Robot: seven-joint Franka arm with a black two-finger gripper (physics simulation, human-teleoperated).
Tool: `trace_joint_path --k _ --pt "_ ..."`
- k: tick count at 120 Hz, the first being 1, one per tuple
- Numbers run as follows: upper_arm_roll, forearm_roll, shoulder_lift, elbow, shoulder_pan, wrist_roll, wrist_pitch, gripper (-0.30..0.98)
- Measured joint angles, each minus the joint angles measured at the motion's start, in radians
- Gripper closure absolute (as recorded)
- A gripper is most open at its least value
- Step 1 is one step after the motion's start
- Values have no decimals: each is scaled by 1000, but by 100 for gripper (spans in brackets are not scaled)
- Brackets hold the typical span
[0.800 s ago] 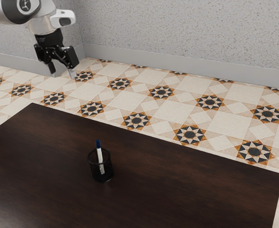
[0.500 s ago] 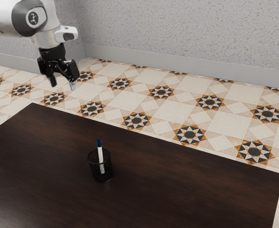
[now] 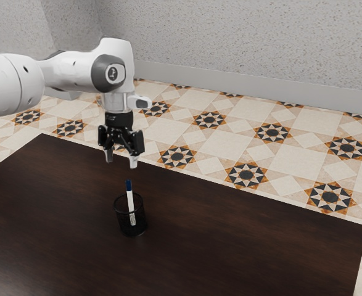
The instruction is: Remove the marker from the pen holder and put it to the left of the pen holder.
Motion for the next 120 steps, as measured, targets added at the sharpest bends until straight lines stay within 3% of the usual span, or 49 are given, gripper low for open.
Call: trace_joint_path --k 37,74,100,120 --pt "0 -19 119 44 0 -9 -14 0" --pt "0 -34 150 49 0 -39 -15 1" --pt "-1 -35 158 48 -10 -58 -16 49" --pt "-1 -34 158 49 -15 -78 -18 67"
